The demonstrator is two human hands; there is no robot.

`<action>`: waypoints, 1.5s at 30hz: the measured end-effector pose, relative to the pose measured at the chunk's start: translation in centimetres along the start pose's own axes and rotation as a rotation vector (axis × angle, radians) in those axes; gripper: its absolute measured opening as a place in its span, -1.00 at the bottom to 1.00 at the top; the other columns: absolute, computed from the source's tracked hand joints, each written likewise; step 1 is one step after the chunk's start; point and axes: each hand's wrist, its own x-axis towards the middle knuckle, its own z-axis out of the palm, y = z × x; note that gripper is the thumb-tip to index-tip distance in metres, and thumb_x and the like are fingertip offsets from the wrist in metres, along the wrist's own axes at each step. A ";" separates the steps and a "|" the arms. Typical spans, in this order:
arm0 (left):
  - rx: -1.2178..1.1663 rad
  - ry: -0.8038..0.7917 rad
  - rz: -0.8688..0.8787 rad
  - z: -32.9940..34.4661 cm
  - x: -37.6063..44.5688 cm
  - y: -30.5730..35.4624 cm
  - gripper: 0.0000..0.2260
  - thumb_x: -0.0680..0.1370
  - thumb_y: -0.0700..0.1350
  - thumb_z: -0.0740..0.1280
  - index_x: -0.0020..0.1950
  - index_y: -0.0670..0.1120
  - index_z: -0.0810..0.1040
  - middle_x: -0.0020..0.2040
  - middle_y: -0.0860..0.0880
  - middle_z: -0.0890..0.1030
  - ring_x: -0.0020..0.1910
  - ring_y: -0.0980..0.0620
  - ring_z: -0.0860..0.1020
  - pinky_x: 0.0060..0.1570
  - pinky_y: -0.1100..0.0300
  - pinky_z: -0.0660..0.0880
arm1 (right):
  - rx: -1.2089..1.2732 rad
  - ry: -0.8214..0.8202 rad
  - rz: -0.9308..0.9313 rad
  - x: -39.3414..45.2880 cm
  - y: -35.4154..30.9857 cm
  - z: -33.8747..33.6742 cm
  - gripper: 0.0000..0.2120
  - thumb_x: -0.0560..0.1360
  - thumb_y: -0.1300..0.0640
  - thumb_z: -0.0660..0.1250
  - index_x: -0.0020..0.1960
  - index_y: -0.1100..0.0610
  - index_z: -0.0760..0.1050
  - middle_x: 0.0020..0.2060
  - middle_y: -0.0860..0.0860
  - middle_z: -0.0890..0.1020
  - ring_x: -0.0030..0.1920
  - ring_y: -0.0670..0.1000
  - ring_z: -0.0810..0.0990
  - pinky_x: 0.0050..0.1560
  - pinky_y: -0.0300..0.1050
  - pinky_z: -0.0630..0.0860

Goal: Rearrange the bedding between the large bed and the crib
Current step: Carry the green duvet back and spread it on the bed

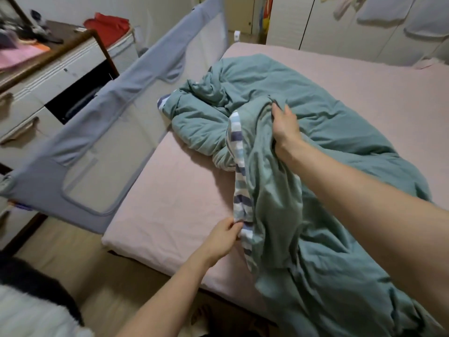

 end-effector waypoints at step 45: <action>0.125 0.352 -0.551 -34.7 -3.5 4.3 -0.60 0.46 0.05 0.45 0.19 -0.12 0.48 0.05 -0.12 0.54 -0.10 -0.10 0.55 -0.04 0.07 0.45 | -0.851 -0.442 -0.258 -6.1 7.9 22.4 -0.77 0.58 0.02 0.17 -0.02 0.05 0.59 -0.04 0.13 0.66 0.01 0.18 0.57 -0.03 -0.02 0.44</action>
